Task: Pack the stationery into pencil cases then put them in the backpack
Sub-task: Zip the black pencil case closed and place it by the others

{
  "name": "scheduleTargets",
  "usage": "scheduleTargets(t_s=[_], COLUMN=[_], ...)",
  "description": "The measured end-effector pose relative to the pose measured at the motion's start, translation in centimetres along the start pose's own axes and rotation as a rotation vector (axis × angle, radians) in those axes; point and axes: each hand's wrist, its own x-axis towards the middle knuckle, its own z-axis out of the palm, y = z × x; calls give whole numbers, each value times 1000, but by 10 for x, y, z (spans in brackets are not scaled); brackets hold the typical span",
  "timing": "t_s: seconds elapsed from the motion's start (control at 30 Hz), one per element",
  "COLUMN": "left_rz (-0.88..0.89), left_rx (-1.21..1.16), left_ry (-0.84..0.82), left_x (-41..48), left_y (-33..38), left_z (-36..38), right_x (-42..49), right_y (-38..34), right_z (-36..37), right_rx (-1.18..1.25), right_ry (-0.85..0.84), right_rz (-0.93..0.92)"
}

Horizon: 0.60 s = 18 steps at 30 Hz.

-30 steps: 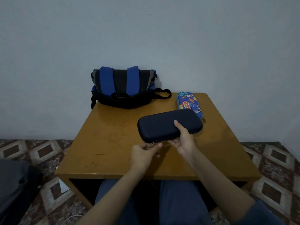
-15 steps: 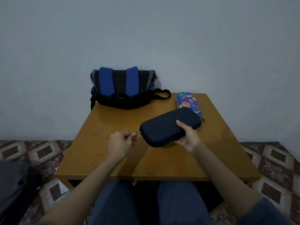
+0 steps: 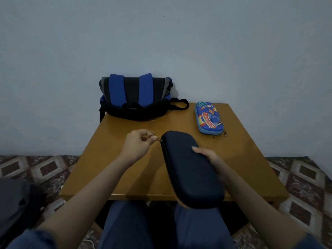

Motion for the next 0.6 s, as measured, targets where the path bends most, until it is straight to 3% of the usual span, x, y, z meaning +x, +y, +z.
scheduleTargets(t_s=[0.13, 0.23, 0.4, 0.47, 0.6], left_rz=[-50, -104, -95, -65, 90], left_rx=[-277, -492, -389, -295, -190], left_ry=[-82, -55, 173, 244, 235], left_x=[2, 0, -9, -15, -31], left_y=[0, 0, 6, 11, 12], left_z=[9, 9, 27, 37, 54], right_x=[-3, -3, 3, 5, 19], right_y=[13, 21, 15, 6, 0], right_z=[-1, -7, -2, 9, 24], right_rx=[509, 728, 1053, 1032, 836], right_ry=[78, 195, 209, 199, 400], right_rz=[-76, -127, -267, -285, -249])
